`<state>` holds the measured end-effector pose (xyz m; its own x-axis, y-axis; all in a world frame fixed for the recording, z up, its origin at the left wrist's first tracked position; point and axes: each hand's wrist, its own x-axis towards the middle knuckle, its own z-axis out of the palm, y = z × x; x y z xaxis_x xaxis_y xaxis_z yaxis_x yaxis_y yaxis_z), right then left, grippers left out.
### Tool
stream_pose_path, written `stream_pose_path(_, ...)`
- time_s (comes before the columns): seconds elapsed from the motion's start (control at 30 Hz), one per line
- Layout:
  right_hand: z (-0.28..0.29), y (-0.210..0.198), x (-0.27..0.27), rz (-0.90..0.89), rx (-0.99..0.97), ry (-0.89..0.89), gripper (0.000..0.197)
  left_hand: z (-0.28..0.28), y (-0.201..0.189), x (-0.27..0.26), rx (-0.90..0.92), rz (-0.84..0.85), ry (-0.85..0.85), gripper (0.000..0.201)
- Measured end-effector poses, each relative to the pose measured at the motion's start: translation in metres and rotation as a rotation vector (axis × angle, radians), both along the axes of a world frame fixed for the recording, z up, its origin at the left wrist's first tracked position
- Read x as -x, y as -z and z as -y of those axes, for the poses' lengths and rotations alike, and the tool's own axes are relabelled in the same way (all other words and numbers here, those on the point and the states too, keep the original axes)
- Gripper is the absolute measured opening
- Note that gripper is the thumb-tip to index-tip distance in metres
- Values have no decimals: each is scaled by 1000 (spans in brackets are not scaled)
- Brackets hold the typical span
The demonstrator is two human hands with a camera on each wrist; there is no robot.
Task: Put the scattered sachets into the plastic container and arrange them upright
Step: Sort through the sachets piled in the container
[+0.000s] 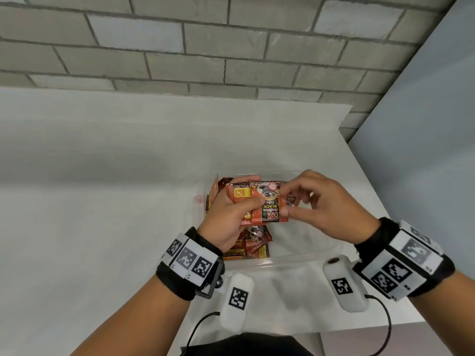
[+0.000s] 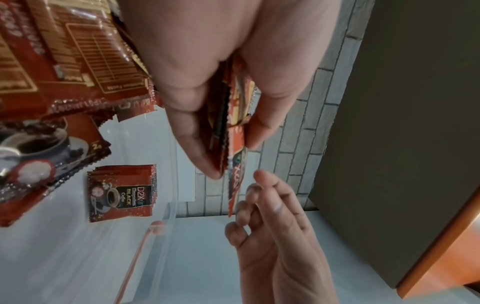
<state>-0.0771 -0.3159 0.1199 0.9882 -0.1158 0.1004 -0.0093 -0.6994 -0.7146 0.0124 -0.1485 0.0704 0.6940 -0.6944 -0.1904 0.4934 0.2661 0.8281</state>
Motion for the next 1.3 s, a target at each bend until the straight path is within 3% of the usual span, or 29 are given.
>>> stream_pose_path(0.07,1,-2,-4,29,72,90,26,0,0,1,-12,30,1,39)
stream_pose_path(0.13,0,-3,-9,-50,71,141,28,1,1,2,-15,46,-2,39)
stream_pose_path(0.27,-8,-3,-12,-218,-123,193,30,3,1,4,-4,42,-18,39)
stream_pose_path(0.47,-18,-1,-16,-221,-390,310,35,4,1,1,31,8,-108,39)
stream_pose_path(0.57,-20,1,-18,-235,-384,289,35,4,1,-1,41,-10,-145,40)
stream_pose_path(0.67,-18,0,-21,-155,-244,237,28,2,0,-3,45,-23,-122,48)
stream_pose_path(0.77,-18,-4,-23,-117,-164,152,37,1,0,-2,31,10,-59,43)
stream_pose_path(0.9,-19,-6,-24,-200,-390,191,38,1,3,-1,28,43,-98,43)
stream_pose_path(1.07,-3,-6,-19,-298,-524,232,16,-1,0,-4,32,-14,-159,47)
stream_pose_path(1.13,12,-8,-24,-235,-367,320,17,-5,0,-7,37,-66,-182,41)
stream_pose_path(1.2,29,-9,-33,-205,-46,389,16,-9,0,-10,49,-116,-229,39)
stream_pose_path(1.3,42,-2,-45,-406,347,272,11,-13,-1,-13,64,-146,-247,39)
